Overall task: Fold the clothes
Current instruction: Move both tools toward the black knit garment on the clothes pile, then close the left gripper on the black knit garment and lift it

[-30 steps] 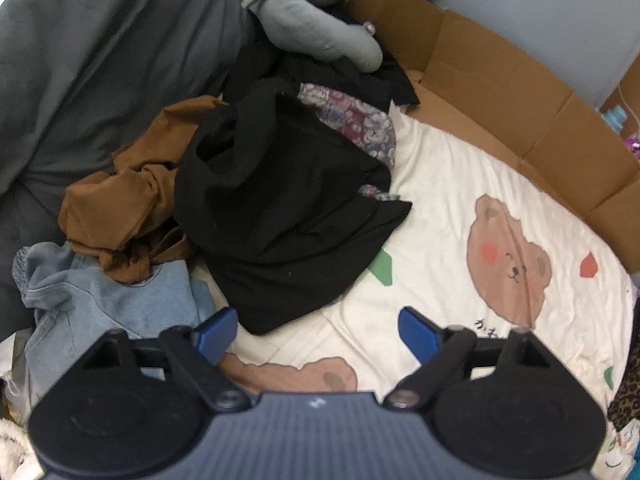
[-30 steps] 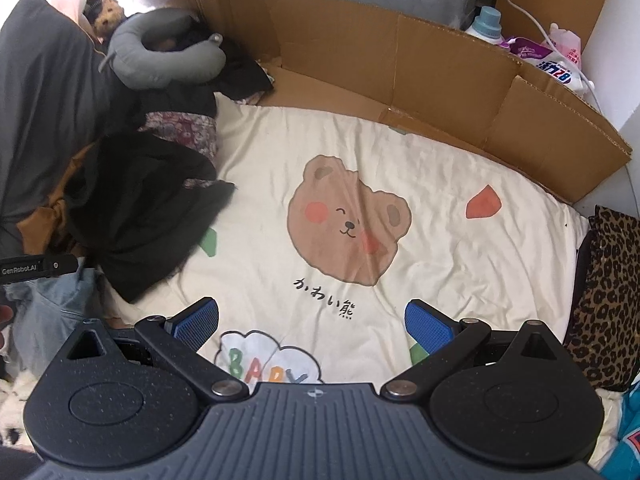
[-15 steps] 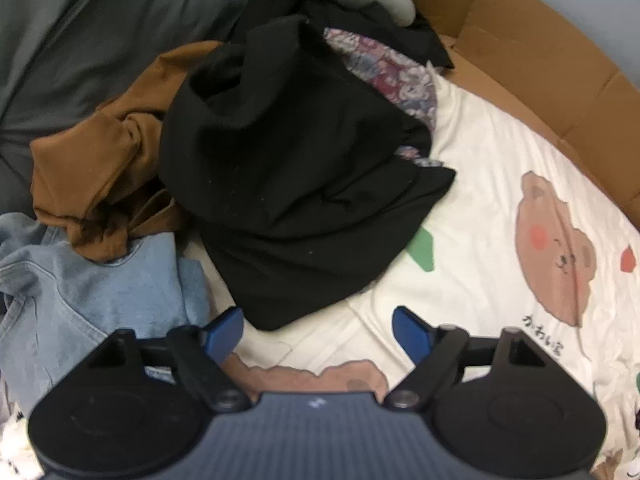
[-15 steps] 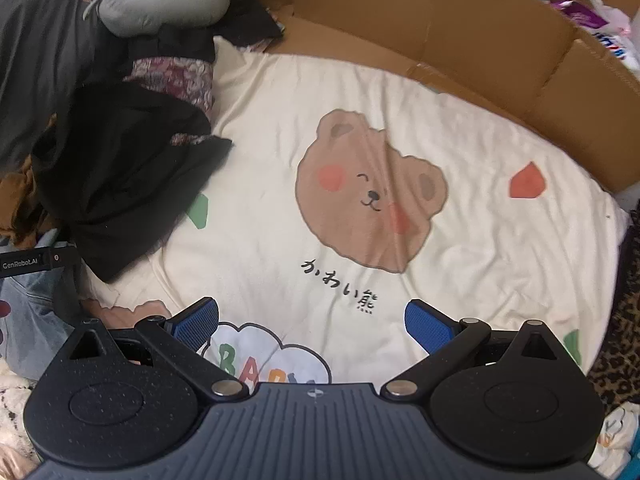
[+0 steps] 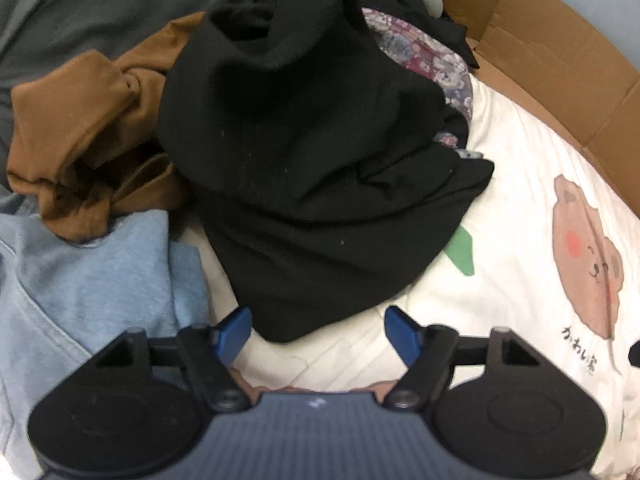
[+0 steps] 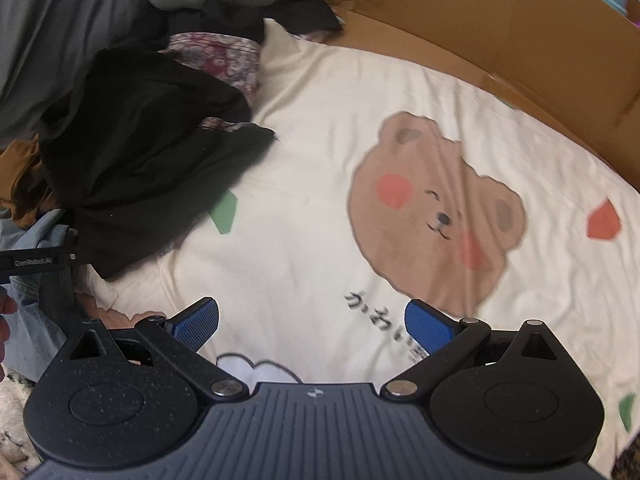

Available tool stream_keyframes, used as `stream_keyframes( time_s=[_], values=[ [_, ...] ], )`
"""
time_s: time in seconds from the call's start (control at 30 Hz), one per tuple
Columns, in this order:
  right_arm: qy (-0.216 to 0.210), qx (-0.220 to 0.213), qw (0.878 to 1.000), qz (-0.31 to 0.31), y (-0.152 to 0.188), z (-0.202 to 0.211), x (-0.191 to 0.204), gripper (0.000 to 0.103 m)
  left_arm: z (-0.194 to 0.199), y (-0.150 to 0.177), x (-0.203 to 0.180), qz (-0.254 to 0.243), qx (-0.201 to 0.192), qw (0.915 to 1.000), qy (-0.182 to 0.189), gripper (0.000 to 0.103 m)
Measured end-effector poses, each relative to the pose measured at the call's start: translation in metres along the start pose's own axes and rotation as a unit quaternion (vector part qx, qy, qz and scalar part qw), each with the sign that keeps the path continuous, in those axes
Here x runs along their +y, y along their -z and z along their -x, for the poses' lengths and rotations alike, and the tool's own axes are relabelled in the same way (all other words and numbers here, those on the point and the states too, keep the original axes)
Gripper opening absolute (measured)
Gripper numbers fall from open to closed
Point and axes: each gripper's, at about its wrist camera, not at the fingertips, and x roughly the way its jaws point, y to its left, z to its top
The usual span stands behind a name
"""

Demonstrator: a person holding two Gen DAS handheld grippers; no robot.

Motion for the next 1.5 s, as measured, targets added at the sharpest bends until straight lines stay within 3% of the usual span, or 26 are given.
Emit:
stream_keyframes(
  time_s=[0.13,0.4,0.67,0.8,0.9,0.97,1.0,1.07,1.13,1.3,1.5],
  values=[
    [-0.028,-0.020,0.999,0.012,0.004,-0.019,0.007,0.101,-0.017,0.008,0.004,0.011,0.000,0.9999,0.004,0.066],
    [-0.099,-0.049,0.994,-0.013,0.015,-0.053,0.021,0.096,-0.048,0.012,0.010,0.032,-0.014,0.9994,-0.001,0.067],
    [-0.103,-0.051,0.993,0.002,0.013,-0.060,0.031,0.092,-0.078,0.012,0.012,0.038,-0.002,0.9990,-0.022,0.082],
    [-0.107,-0.051,0.993,0.002,0.012,-0.058,0.027,0.092,-0.084,0.009,0.014,0.050,-0.001,0.9986,-0.018,0.083],
    [-0.120,-0.055,0.991,0.010,0.011,-0.053,0.027,0.083,-0.080,0.009,0.019,0.061,-0.007,0.9980,-0.015,0.068],
    [-0.126,-0.054,0.990,0.010,0.010,-0.052,0.028,0.074,-0.075,0.011,0.025,0.069,-0.009,0.9976,-0.006,0.047],
    [-0.128,-0.054,0.990,0.007,0.010,-0.052,0.029,0.072,-0.073,0.012,0.029,0.073,-0.009,0.9973,0.000,0.042],
    [-0.129,-0.059,0.990,0.002,0.011,-0.050,0.030,0.069,-0.068,0.013,0.037,0.089,-0.008,0.9958,0.020,0.021],
    [-0.127,-0.063,0.990,-0.002,0.012,-0.048,0.031,0.069,-0.062,0.015,0.045,0.101,-0.015,0.9939,0.043,0.014],
    [-0.131,-0.055,0.990,-0.018,0.018,-0.048,0.032,0.069,-0.038,0.022,0.047,0.077,-0.043,0.9926,0.084,0.010],
    [-0.143,-0.053,0.988,-0.027,0.015,-0.050,0.042,0.070,-0.028,0.030,0.049,0.049,-0.032,0.9904,0.125,0.005]
  ],
)
